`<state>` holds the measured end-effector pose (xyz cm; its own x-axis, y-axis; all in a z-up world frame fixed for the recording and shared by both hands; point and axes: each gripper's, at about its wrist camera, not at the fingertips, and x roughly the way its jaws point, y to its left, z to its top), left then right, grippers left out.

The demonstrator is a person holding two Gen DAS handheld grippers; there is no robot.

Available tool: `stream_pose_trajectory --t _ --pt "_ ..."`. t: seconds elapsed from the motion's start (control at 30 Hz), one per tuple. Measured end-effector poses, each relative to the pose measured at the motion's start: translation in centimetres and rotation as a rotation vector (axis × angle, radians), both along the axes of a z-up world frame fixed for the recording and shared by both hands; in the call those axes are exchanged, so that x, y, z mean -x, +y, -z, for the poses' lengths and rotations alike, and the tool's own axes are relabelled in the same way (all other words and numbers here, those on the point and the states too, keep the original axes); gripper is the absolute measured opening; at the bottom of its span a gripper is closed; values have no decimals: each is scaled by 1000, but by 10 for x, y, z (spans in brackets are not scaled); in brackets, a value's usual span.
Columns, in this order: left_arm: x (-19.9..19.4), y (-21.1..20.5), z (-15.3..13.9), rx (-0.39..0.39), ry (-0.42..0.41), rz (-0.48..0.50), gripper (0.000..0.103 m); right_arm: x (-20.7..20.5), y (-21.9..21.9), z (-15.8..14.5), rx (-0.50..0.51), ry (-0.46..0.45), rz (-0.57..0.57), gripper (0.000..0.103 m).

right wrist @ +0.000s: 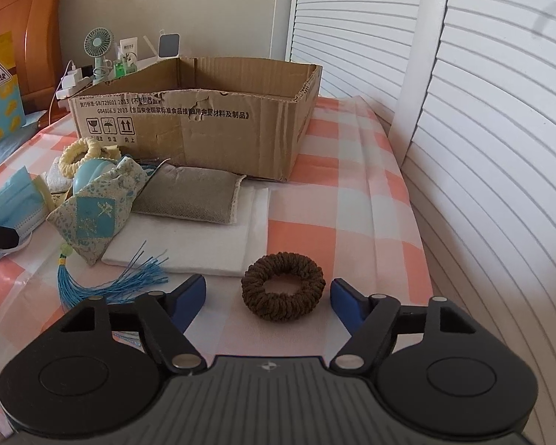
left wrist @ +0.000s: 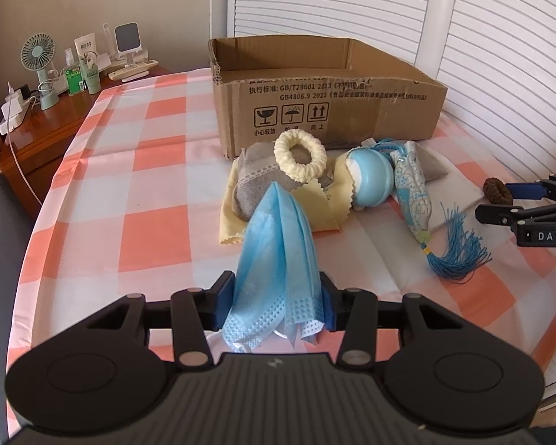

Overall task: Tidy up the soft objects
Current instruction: 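Lift the mask with the left gripper while the right gripper grasps the brown hair tie, then carry the mask and brown hair tie into the box and open both grippers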

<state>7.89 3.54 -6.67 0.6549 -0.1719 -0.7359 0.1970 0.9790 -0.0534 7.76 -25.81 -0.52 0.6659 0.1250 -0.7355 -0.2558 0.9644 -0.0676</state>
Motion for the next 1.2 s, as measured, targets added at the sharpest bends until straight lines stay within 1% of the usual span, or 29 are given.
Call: stream_pose_trajectory --t 0.07,0.13,0.17,0.2,0.23,0.4,0.57,0.73,0.9,1.03,1.13,1.2 --pt "0 0 0 2 2 2 44 -1 0 -1 4 -3 5 71" --pt "-1 0 -1 -1 3 3 41 -1 0 -2 2 -6 12 61" --pt "-1 0 -1 -2 4 5 39 -1 -1 -3 -2 -4 16 58" --pt "-1 0 -1 -1 6 8 38 -1 -2 -4 -4 -4 20 52" --pt "-1 0 -2 2 8 9 38 -1 -2 -5 -4 -4 25 51" --pt "0 0 -4 4 11 24 34 3 -3 -10 11 -17 36 49" --pt "3 1 -12 1 11 46 28 9 -4 -23 5 -32 21 49" --pt "6 3 -28 -22 5 75 27 14 -2 -39 -1 -46 -13 49" --pt "3 6 -51 -29 -15 105 27 13 2 -55 -7 -63 -45 49" --pt "-9 6 -72 -35 -49 129 27 10 7 -67 -19 -81 -73 49" --pt "-27 4 -87 -33 -74 148 27 6 11 -74 -16 -95 -93 49" --pt "-42 1 -98 -48 -97 163 27 3 14 -78 -13 -104 -105 49"
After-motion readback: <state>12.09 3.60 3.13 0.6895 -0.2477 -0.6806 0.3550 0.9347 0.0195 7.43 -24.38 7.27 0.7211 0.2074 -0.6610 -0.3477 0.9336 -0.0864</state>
